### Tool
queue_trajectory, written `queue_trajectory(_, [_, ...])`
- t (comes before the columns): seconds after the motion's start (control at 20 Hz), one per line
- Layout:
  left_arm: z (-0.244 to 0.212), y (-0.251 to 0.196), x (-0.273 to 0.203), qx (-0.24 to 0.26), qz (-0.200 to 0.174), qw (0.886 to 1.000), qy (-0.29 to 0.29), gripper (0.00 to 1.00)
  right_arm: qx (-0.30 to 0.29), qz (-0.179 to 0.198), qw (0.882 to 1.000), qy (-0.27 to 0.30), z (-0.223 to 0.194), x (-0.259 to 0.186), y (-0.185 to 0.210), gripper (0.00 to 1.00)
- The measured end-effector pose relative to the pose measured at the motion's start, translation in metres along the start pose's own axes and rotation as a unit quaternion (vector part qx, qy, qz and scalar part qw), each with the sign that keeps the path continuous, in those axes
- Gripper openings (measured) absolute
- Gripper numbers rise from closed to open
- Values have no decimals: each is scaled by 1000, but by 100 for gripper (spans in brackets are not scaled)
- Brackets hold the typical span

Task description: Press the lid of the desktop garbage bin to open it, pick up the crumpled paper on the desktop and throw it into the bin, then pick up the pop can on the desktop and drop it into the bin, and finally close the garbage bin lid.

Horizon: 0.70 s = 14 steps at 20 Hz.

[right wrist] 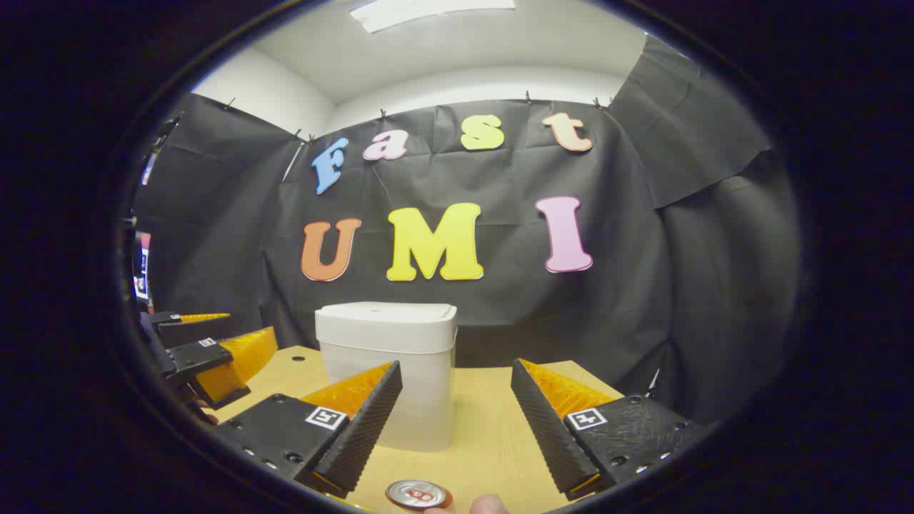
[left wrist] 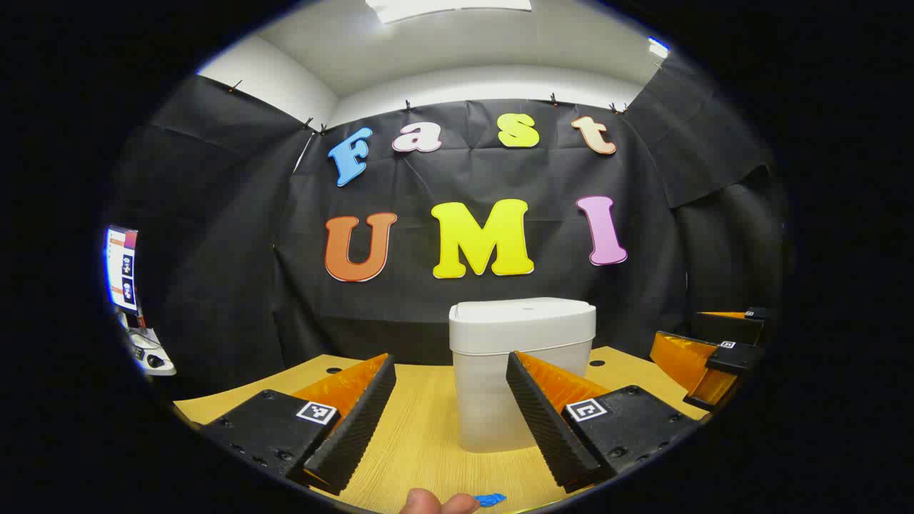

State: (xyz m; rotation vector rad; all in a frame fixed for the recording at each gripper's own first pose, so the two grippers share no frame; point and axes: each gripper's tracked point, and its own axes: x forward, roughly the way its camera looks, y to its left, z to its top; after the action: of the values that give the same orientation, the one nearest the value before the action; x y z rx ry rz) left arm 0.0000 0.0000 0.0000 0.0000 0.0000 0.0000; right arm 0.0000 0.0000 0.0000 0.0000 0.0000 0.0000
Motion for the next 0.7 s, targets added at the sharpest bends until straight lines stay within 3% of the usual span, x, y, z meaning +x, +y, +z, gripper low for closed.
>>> queue_trajectory(0.7, [3, 6, -7, 2, 12, 1000, -3, 100, -5, -5, 1000, 6, -4, -4, -4, 96])
